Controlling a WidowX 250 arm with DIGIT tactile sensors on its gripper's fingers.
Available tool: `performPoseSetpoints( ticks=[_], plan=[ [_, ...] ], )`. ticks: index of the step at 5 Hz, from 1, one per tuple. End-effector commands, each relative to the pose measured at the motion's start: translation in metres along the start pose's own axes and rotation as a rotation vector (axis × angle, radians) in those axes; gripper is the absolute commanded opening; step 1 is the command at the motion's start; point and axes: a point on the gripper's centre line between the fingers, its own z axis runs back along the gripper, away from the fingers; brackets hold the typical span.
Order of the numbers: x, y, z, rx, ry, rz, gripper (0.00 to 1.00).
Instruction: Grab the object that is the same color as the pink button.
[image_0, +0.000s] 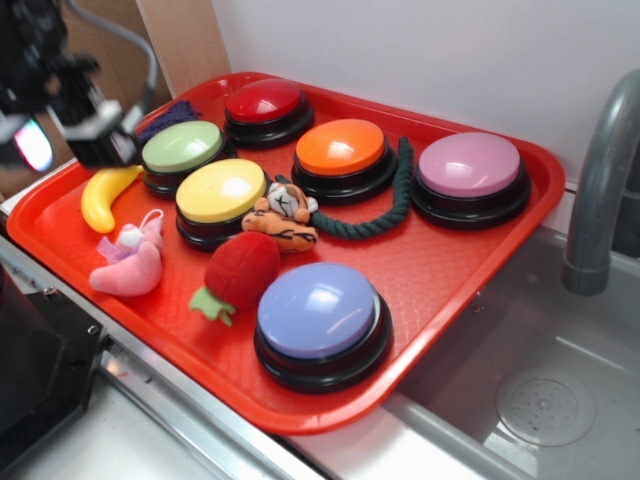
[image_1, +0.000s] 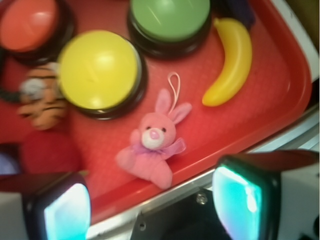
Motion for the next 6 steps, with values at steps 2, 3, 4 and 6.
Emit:
performPoseSetpoints(
  ticks=[2,3,4,6],
  plan=[
    [0.008,0.007,-0.068,0.026,-0.005,0.165,1.00],
    [0.011,0.006,-0.078,0.024,0.008,0.153,1.00],
    [0.012,0.004,-0.085,0.012,0.027,0.156,0.54],
    [0.012,0.004,-0.075,-0.030,-0.026,0.140,0.00]
  ],
)
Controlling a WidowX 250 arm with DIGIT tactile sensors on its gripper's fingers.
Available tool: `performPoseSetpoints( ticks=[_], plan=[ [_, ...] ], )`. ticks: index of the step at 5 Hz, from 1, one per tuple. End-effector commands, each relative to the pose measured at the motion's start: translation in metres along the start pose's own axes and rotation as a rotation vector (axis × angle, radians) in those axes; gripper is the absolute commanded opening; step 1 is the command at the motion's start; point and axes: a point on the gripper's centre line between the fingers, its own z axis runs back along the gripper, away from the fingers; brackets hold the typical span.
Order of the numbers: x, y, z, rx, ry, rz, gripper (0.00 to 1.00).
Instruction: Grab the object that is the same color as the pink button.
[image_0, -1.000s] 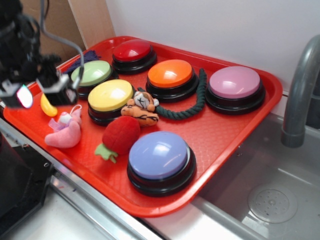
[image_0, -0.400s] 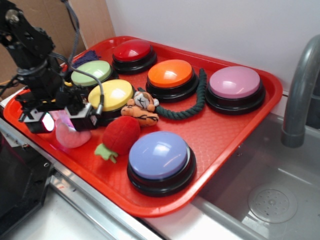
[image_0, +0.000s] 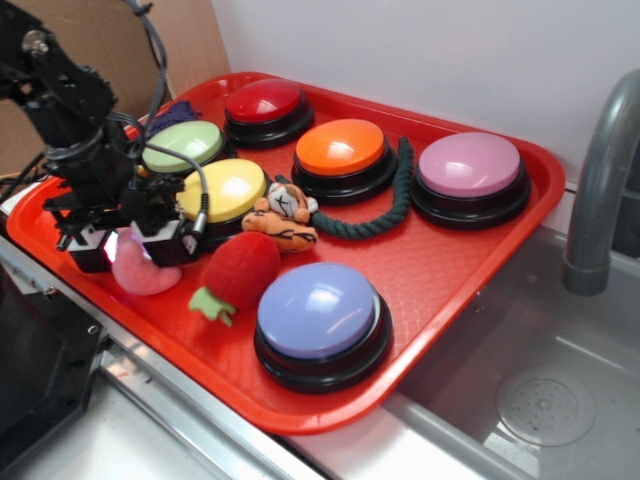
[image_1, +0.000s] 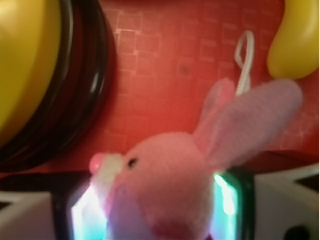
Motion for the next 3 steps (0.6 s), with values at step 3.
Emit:
performPoseSetpoints(
  ticks=[3],
  plan=[
    [0.029,-0.071,0.097,0.070,0.083,-0.607,0.00]
  ],
)
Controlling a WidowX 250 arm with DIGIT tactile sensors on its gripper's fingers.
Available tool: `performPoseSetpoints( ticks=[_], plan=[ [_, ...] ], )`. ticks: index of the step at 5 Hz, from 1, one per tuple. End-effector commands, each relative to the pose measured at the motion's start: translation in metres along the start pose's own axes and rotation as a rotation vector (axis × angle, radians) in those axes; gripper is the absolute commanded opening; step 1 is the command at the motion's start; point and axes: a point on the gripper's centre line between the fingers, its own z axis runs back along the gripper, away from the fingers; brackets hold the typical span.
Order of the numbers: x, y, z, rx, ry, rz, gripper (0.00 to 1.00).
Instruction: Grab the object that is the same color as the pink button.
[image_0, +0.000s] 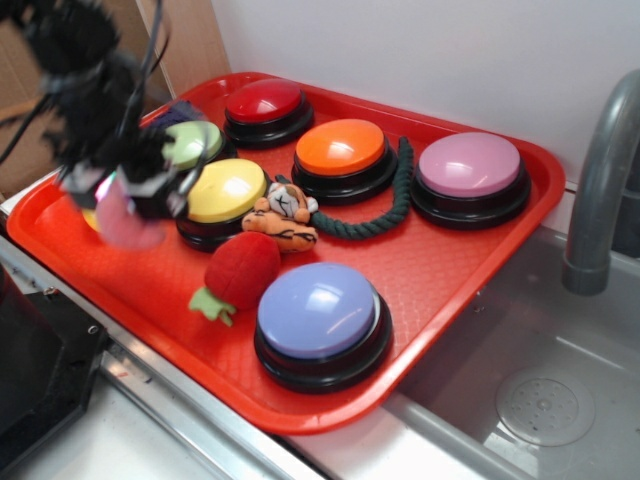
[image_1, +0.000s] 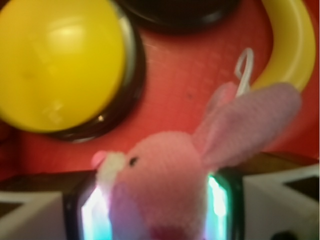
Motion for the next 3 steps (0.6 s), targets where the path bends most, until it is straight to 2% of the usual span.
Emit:
performPoseSetpoints(
  ticks=[1,2,3],
  plan=[
    [0.027,-0.059,0.068,0.034,-0.021,-0.416,0.00],
    [0.029,-0.073,0.078,0.021,-0.054,-0.507,0.00],
    [0.029,-0.065,0.069,-0.015,-0.036,-0.525,0.00]
  ],
)
